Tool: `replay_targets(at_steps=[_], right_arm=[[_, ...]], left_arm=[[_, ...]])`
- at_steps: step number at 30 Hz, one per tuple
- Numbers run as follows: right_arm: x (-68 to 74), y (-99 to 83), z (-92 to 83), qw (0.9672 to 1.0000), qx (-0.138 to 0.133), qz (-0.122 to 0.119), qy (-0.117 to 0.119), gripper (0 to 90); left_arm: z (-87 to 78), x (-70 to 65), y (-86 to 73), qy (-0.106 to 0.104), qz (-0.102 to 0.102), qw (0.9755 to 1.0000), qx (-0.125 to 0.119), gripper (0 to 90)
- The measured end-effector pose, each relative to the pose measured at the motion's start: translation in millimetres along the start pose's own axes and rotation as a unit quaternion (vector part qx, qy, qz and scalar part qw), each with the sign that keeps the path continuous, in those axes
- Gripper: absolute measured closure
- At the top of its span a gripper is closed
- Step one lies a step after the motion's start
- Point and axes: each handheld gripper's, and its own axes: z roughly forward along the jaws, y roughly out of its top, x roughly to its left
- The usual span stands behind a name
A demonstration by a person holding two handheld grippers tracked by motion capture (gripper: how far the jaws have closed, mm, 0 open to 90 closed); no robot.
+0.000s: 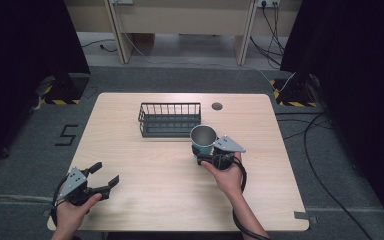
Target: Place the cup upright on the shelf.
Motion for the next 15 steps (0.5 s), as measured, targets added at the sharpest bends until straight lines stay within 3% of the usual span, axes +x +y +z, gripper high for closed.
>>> replay_targets(at_steps=[15], right_arm=[[2.2,16.0,10.2,0.9999,-0.009,-0.005,0.0,17.5]], left_arm=[[-0.5,0.2,0.1,0.001,0.0,1.0,-0.001,14.8]])
